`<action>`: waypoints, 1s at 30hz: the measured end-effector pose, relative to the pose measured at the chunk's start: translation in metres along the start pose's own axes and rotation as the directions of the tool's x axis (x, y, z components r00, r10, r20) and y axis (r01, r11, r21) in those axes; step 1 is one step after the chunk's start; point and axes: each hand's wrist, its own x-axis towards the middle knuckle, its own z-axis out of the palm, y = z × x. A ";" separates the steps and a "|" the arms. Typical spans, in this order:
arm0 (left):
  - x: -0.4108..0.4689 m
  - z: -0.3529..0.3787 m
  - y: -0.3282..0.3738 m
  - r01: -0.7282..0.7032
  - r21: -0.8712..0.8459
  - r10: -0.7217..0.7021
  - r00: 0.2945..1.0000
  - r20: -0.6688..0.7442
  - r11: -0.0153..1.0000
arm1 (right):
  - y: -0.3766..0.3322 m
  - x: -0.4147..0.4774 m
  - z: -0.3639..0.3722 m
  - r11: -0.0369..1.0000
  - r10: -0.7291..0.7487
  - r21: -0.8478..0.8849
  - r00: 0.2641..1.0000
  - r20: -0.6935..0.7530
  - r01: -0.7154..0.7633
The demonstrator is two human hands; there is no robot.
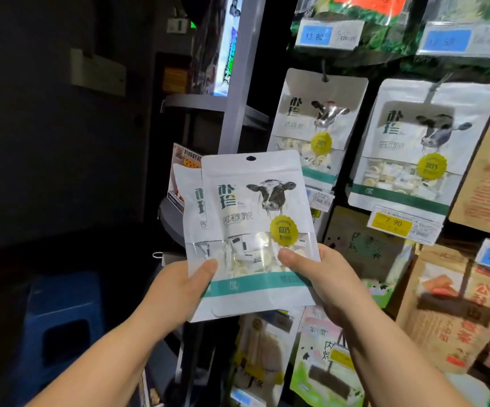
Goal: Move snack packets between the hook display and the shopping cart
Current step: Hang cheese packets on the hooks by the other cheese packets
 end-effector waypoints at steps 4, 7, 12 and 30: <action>0.002 -0.007 0.006 -0.020 -0.048 0.018 0.998 -0.055 0.999 | -0.004 -0.001 0.007 0.998 -0.056 -0.027 0.995 0.076 0.059; 0.008 -0.013 0.017 -0.027 -0.072 0.025 0.999 -0.032 0.997 | -0.007 0.004 0.006 0.995 -0.098 -0.012 0.987 0.131 0.100; 0.021 -0.015 0.040 -0.075 -0.096 0.075 0.997 -0.006 0.993 | -0.025 0.013 -0.003 0.976 -0.215 0.060 0.972 0.092 0.210; 0.075 -0.026 0.077 -0.075 -0.300 0.098 0.993 0.063 0.951 | -0.086 0.076 -0.052 0.973 -0.201 0.028 0.905 -0.374 0.228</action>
